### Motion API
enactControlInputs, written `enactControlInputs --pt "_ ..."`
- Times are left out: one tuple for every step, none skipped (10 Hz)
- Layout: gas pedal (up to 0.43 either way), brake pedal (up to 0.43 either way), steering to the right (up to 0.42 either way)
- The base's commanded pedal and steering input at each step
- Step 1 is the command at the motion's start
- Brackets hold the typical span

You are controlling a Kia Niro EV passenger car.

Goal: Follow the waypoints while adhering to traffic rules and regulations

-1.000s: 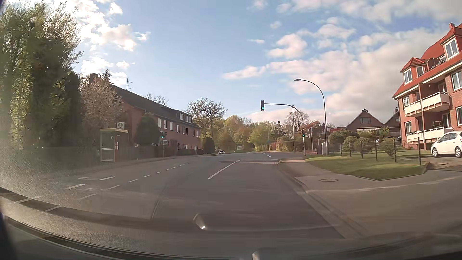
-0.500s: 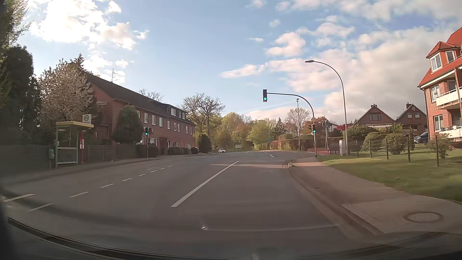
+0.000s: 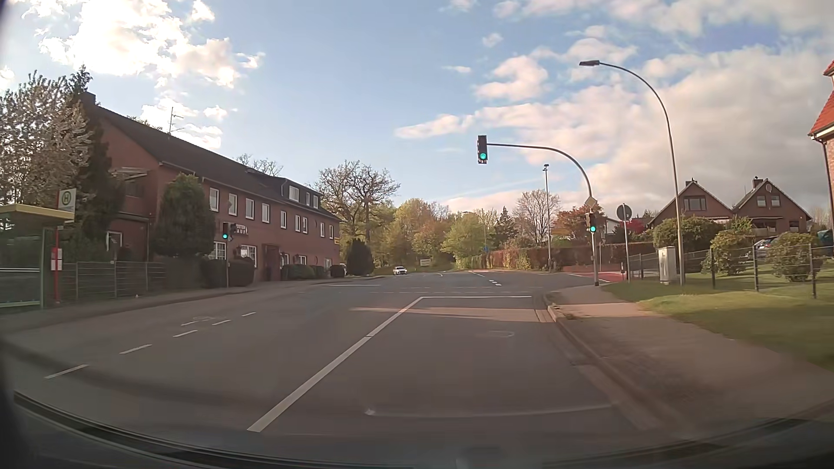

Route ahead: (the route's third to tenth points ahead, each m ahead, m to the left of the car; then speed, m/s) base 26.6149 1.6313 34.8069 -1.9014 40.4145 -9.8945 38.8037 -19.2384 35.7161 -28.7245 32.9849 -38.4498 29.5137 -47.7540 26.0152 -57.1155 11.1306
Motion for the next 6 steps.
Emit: enactControlInputs --pt "0.0 0.006 0.009" --pt "0.0 0.006 0.011" --pt "0.0 0.006 0.015" --pt "0.0 0.006 0.022" --pt "0.0 0.0 0.026" --pt "0.0 0.006 0.027"
